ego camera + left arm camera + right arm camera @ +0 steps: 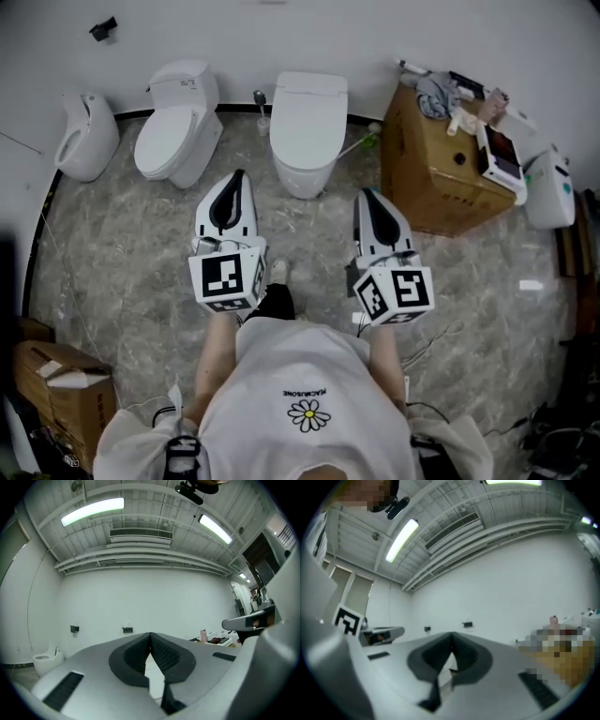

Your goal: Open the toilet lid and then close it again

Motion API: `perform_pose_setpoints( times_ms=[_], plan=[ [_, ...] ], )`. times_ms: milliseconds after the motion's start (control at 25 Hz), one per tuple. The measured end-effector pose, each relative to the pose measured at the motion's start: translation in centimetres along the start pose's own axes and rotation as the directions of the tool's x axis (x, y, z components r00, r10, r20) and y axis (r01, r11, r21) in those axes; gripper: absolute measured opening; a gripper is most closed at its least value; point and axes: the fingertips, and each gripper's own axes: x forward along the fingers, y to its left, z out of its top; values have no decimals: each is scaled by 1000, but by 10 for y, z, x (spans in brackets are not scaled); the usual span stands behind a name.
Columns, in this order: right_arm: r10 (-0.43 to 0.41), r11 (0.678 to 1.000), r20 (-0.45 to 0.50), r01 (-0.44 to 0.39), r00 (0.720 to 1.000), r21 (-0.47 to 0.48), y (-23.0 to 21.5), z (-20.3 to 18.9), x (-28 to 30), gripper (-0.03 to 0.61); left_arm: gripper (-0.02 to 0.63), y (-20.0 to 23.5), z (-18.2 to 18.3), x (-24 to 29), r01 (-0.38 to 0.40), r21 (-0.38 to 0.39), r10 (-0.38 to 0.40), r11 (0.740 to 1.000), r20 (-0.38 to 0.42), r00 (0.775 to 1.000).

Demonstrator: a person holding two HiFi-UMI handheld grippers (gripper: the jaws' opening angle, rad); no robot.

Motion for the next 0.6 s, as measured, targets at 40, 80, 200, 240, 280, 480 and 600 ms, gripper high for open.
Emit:
perform_pose_setpoints(
  times_ms=[40,80,200,240,280,480,600],
  plan=[
    [-6,1000,11,6,1000,-10,-3,4,1,29,26,1,0,4,2,-3,-2,1000,5,1000],
    [-19,999,22,19,1000,-25,-8,7,3,29,26,2,2,9,5,-3,-5,1000,13,1000],
    [-62,997,54,64,997,-37,-24,14,9,29,26,2,9,27,25,-7,-25,1000,49,998],
    [-68,997,66,70,996,-31,-29,16,12,29,26,2,11,33,31,-3,-31,1000,62,998],
    [-68,997,80,71,994,-28,-33,19,14,29,26,3,12,41,34,5,-35,999,71,997],
    [-62,997,144,67,988,-31,-50,33,33,29,26,20,12,84,28,-18,-26,999,98,995],
    [-76,997,138,79,988,-21,-58,27,57,29,26,34,8,108,21,-10,-20,1000,93,995]
  ],
)
